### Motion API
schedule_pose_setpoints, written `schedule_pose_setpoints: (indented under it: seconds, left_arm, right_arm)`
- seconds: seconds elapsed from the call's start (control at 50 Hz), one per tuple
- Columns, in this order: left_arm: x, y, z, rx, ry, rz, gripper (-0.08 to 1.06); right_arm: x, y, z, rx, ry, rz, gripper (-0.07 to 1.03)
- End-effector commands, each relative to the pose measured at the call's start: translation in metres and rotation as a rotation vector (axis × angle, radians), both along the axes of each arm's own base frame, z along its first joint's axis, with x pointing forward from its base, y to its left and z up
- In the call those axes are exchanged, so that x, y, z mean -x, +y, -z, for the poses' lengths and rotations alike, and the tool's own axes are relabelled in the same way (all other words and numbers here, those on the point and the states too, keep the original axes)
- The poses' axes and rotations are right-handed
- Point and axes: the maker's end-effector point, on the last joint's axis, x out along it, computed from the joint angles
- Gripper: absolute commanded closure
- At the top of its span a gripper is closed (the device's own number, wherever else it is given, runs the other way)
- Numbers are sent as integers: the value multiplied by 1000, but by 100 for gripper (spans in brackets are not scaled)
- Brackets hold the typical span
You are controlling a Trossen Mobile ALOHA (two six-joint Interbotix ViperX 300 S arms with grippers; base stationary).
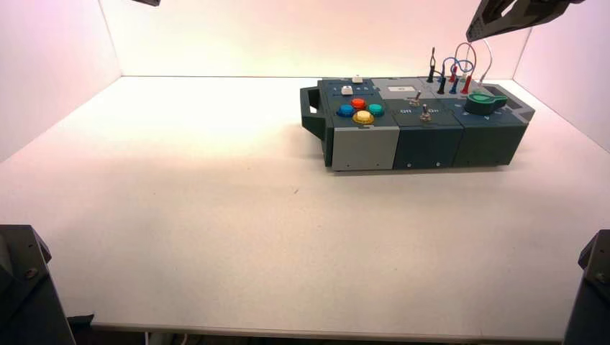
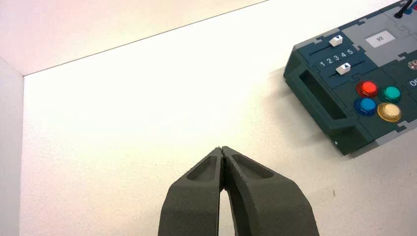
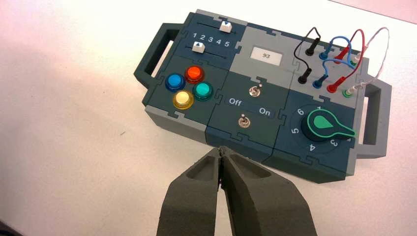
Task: Push the yellow button with the left gripper.
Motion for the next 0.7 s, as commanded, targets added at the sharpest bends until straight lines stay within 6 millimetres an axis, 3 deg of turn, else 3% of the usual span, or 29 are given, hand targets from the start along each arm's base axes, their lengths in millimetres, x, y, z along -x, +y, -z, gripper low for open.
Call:
schedule_pose_setpoints:
  seconds: [0.02, 0.58, 0.7]
  left_arm:
    - [-4, 0, -12, 8, -38, -4, 101]
    - [-1, -3, -12, 9, -42, 9, 101]
    - [0, -19, -11, 23, -35, 50, 101]
  right_arm:
    - [-6, 4, -16, -17, -43, -4, 99]
    - [-4, 2, -23, -29, -78, -5, 99]
    - [-4, 3, -23, -31, -79, -5, 99]
